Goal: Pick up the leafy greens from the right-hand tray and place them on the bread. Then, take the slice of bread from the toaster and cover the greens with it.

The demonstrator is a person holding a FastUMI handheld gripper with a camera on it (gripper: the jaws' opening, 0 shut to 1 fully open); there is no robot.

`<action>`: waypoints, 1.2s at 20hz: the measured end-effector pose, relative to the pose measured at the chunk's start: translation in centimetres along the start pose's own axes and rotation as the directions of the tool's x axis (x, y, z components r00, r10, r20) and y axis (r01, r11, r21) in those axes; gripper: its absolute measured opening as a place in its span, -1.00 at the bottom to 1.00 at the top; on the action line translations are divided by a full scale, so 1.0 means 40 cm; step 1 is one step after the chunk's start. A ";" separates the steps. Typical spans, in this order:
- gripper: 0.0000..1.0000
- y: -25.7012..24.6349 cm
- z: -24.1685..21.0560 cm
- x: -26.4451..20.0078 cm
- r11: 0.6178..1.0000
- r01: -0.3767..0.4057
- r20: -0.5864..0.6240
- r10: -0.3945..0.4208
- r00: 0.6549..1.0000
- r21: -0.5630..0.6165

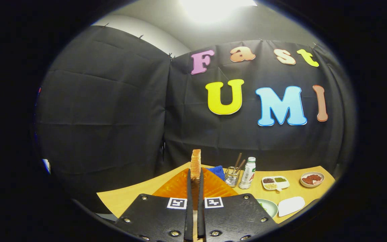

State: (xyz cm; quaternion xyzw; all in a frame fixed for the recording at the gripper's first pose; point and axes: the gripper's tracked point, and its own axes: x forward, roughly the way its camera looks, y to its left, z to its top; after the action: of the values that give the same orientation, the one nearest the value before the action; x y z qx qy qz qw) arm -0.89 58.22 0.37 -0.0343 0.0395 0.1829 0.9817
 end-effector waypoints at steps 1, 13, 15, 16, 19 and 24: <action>-0.90 -0.024 -0.013 -0.013 1.000 0.010 -0.008 -0.010 1.000 0.004; -0.90 -0.280 -0.195 -0.045 0.993 0.120 -0.103 -0.117 0.988 0.020; -0.90 -0.309 -0.216 -0.043 0.990 0.138 -0.109 -0.134 0.985 0.030; -0.90 -0.320 -0.225 -0.042 0.988 0.147 -0.113 -0.142 0.983 0.037; -0.90 -0.347 -0.253 -0.028 0.984 0.164 -0.115 -0.156 0.981 0.064; -0.90 -0.363 -0.288 0.008 0.972 0.186 -0.119 -0.170 0.978 0.143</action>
State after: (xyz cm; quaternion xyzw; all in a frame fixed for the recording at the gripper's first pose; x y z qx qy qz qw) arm 3.90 43.88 -10.36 0.0281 0.1020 0.0883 0.9905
